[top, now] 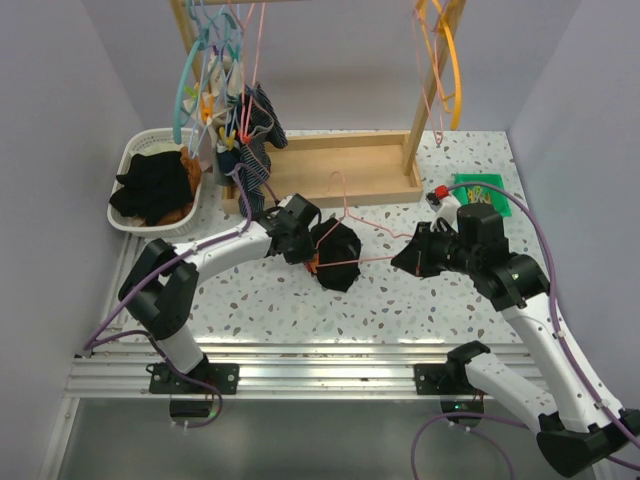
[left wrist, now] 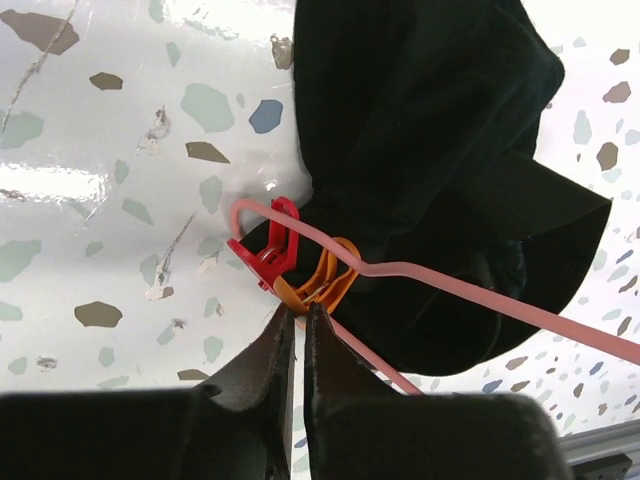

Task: Remove the underwear clipped to the hanger
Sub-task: Remove the underwear from the hanger.

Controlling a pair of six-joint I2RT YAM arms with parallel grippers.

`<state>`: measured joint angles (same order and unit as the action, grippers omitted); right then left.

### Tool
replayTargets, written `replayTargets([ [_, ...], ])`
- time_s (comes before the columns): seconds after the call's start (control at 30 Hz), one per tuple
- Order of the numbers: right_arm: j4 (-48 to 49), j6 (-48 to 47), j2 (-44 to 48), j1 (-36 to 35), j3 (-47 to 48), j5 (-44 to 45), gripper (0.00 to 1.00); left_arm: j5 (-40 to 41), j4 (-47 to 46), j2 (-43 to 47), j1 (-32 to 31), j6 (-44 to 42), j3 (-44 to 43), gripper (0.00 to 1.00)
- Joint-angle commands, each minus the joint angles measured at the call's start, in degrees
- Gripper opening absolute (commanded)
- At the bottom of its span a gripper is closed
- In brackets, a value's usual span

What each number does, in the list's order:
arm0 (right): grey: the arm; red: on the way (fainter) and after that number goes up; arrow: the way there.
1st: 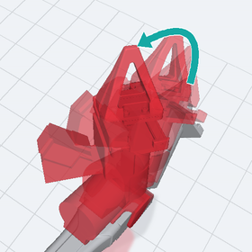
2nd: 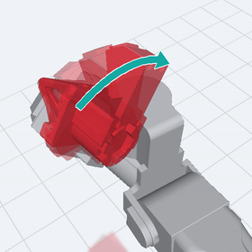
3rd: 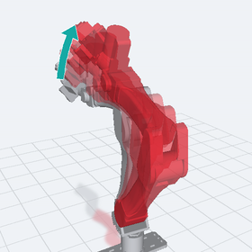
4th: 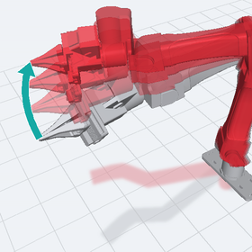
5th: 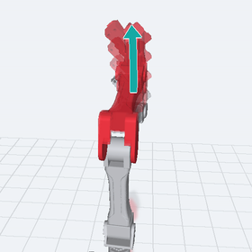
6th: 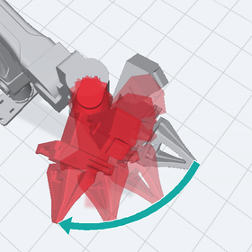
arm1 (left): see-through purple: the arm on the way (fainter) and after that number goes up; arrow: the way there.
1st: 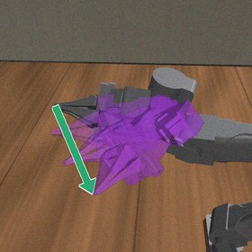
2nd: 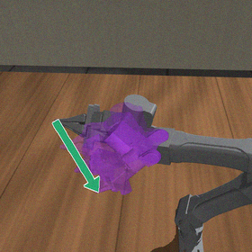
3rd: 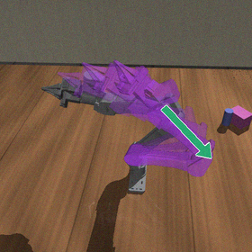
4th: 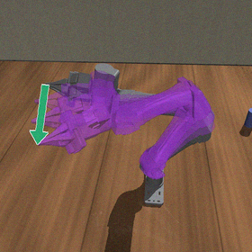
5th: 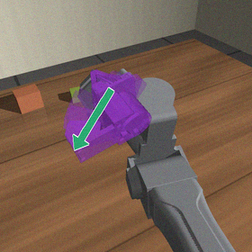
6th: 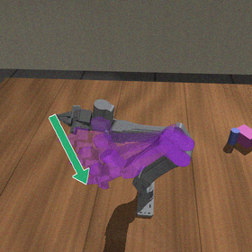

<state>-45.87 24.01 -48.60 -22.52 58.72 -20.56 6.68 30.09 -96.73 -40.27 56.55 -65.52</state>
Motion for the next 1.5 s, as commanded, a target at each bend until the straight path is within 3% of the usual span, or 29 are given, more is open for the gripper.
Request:
replayTargets([
  [0.0, 1.13, -0.02, 0.43, -0.24, 1.13, -0.98, 0.00, -1.58, -1.87, -1.09, -0.25, -0.04, -0.31, 0.03],
  [0.47, -1.24, -0.19, 1.22, -0.24, 3.51, 4.47, 0.00, -4.82, -4.60, 3.65, -0.25, 0.92, 0.66, 0.00],
  [0.97, 8.25, 9.73, 1.76, -0.24, 1.84, 9.03, 0.00, -7.56, -6.18, 7.69, -0.25, 5.84, -7.25, 0.00],
  [1.17, 4.65, 19.47, -0.79, -0.24, 2.45, 12.91, 0.00, -6.85, -5.83, 9.80, -0.25, 5.50, -8.58, 0.00],
  [1.37, -7.64, 26.43, -1.50, -0.15, 3.25, 14.40, 0.00, -1.15, -9.42, 14.72, -0.33, 3.22, -3.67, 0.00],
  [1.43, -11.34, 29.33, 0.43, -0.15, 0.62, 16.42, 0.06, 0.17, -11.01, 16.92, -0.33, 2.34, -1.56, 0.00],
  [1.47, -11.61, 30.99, 1.57, -0.15, -0.61, 16.51, 0.19, 1.14, -12.75, 17.71, -0.33, 1.46, 0.80, 0.00],
])
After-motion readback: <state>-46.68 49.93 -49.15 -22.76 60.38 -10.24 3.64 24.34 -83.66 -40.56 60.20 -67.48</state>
